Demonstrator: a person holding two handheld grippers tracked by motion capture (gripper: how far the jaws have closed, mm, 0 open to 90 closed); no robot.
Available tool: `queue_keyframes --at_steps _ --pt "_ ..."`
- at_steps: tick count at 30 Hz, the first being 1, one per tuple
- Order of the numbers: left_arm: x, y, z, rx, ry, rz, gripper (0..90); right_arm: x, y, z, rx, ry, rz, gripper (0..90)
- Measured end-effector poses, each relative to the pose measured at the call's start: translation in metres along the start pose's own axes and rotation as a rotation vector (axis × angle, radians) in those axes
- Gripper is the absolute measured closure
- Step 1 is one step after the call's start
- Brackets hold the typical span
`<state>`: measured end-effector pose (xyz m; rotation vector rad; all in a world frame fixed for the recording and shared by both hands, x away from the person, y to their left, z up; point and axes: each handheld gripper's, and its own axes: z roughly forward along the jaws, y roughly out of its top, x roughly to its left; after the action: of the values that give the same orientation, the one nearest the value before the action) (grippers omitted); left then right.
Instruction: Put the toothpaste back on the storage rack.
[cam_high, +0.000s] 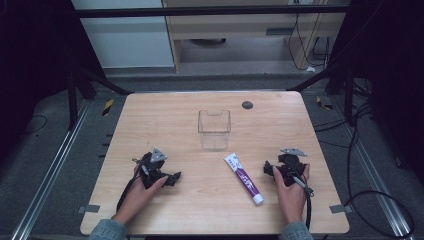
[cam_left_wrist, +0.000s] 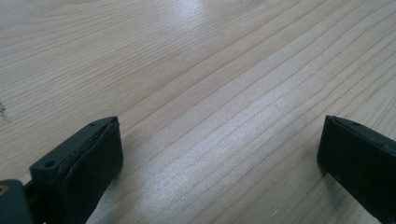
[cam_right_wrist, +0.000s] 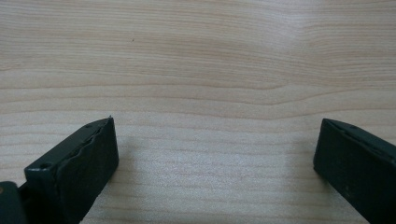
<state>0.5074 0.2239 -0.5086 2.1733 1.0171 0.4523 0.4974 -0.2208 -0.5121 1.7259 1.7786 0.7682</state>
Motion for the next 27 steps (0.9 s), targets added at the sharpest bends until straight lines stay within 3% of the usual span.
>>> queue_keyframes --at_steps 9,12,17,20,22,27 --pt "0.000 0.001 0.001 0.000 -0.001 -0.002 0.0 0.000 0.000 0.000 -0.002 0.006 -0.015 0.2" --pt "0.000 0.001 0.001 0.000 -0.001 -0.002 0.0 -0.001 -0.001 -0.001 0.000 0.023 -0.019 0.3" --pt "0.000 0.000 0.000 -0.001 0.000 -0.001 0.0 -0.002 -0.004 -0.004 -0.004 0.065 -0.067 1.8" --pt "0.000 0.000 0.000 -0.001 0.000 -0.002 0.0 -0.002 -0.006 -0.006 -0.016 0.086 -0.077 6.5" --pt "0.000 0.000 0.000 -0.001 0.000 -0.002 0.0 0.002 -0.005 -0.012 0.003 0.126 -0.113 8.9" --pt "0.000 0.000 0.001 -0.002 0.000 -0.002 0.0 0.017 0.002 -0.042 -0.008 0.162 -0.203 10.2"
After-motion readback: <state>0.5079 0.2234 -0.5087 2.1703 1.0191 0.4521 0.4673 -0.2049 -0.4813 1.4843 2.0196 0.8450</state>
